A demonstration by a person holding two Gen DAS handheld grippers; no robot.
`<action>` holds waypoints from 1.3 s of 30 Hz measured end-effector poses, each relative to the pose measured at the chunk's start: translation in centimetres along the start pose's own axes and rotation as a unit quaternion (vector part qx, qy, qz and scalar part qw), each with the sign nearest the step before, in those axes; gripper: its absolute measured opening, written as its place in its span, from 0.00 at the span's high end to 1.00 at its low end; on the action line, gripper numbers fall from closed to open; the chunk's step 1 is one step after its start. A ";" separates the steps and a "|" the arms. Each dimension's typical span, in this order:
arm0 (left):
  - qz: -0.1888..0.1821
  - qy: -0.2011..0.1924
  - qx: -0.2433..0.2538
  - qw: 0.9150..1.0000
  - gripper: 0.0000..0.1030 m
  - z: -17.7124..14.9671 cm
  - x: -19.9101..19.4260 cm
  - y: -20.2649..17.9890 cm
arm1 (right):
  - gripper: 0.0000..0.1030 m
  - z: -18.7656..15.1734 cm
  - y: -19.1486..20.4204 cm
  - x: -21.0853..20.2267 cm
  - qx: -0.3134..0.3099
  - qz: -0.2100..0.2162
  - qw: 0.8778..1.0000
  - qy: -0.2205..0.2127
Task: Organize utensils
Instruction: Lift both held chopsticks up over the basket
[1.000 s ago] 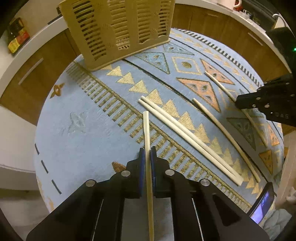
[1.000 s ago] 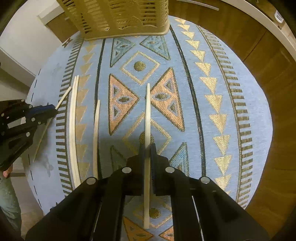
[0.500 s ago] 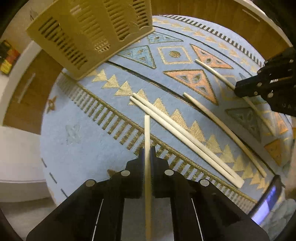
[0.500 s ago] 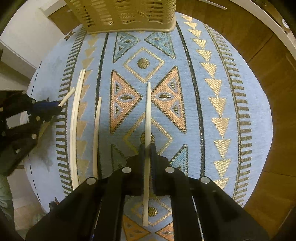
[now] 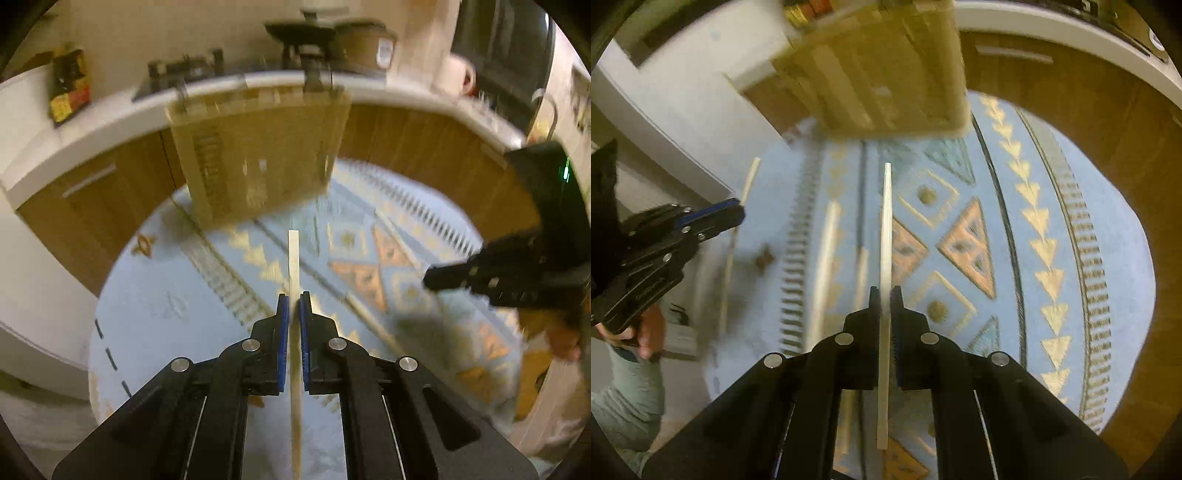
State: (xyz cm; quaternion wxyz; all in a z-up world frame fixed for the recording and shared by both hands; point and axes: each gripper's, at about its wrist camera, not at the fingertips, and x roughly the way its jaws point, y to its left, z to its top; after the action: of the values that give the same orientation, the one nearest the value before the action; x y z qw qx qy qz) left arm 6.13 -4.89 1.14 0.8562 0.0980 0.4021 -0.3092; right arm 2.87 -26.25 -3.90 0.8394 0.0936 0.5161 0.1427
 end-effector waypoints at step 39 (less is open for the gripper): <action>-0.001 -0.377 -0.116 0.919 0.96 18.8 -2.6 3.6 | 0.96 19.3 1.5 -9.2 -0.013 -0.023 0.909 -0.417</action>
State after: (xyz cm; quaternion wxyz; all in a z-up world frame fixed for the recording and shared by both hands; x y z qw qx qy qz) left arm 18.87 -8.72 15.14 0.9496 -0.1260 0.0825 -0.2750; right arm 15.92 -28.17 12.96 0.9822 0.1220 0.1192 0.0783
